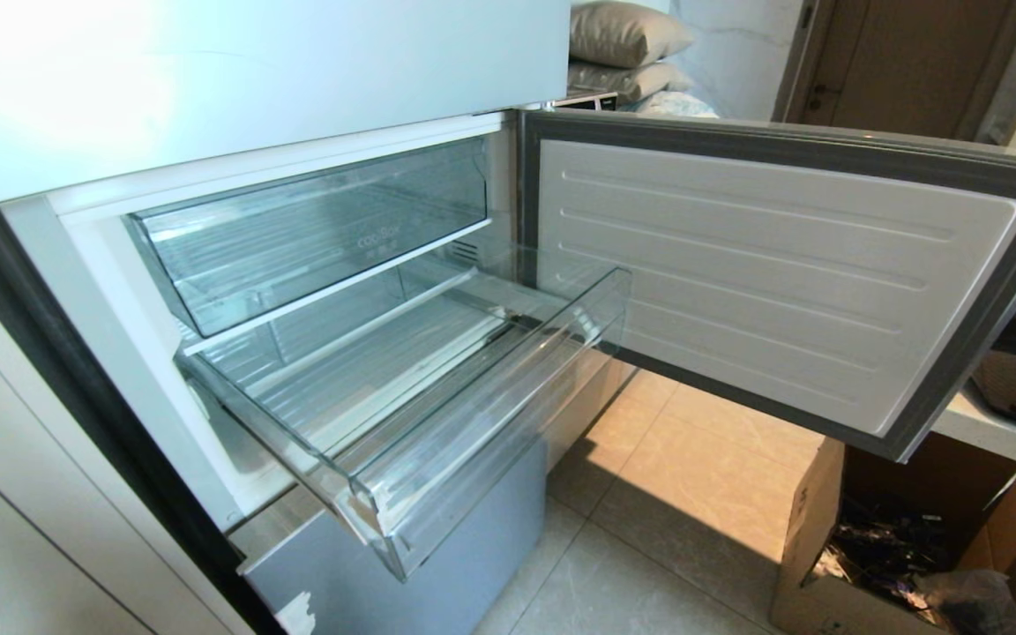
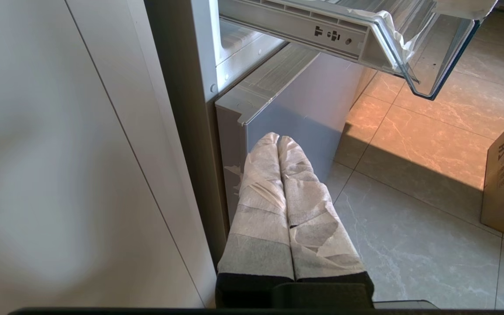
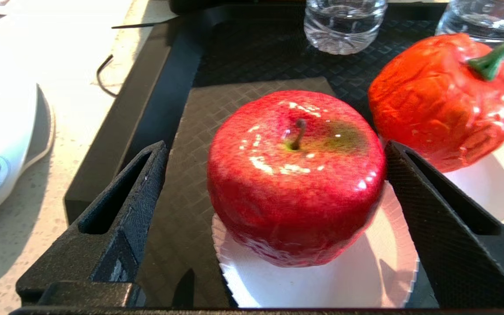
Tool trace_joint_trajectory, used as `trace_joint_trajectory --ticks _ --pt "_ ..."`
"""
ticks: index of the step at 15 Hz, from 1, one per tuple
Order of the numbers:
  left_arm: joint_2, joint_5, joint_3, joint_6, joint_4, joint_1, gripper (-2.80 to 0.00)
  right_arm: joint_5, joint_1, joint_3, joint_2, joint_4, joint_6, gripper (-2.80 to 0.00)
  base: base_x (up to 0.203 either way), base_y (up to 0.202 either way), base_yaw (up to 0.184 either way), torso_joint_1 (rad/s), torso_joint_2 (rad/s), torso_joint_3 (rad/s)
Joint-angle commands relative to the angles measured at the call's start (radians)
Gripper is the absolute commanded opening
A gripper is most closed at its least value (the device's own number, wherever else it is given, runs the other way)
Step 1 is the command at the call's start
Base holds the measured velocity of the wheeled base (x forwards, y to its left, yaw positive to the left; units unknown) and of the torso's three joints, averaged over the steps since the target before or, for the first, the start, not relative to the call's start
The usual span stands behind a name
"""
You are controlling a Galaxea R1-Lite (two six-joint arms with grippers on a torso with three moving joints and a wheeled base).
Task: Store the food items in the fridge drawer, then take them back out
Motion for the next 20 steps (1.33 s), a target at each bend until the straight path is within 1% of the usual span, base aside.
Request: trace_joint_trajectory --ticks 1,15,16,20 --pt "0.0 0.0 0.0 0.0 0.001 0.0 -2.8 0.002 -0.001 0.006 -0.003 -0.006 0.0 0.0 0.0 0.0 0.0 0.0 0.0 0.0" --pt "0.0 0.0 0.0 0.0 0.001 0.0 -2.8 0.002 -0.006 -0.023 0.032 -0.007 -0.003 0.0 0.0 0.0 0.0 0.0 0.0 0.0" --pt "0.0 0.0 0.0 0.0 0.0 0.0 -2.8 0.001 -0.006 -0.026 0.035 -0.007 -0.001 -2.8 0.0 0.0 0.0 0.0 0.0 0.0" --pt "0.0 0.0 0.0 0.0 0.001 0.0 -2.8 -0.004 -0.007 -0.031 0.034 -0.007 -0.001 -2.8 0.0 0.0 0.0 0.0 0.0 0.0"
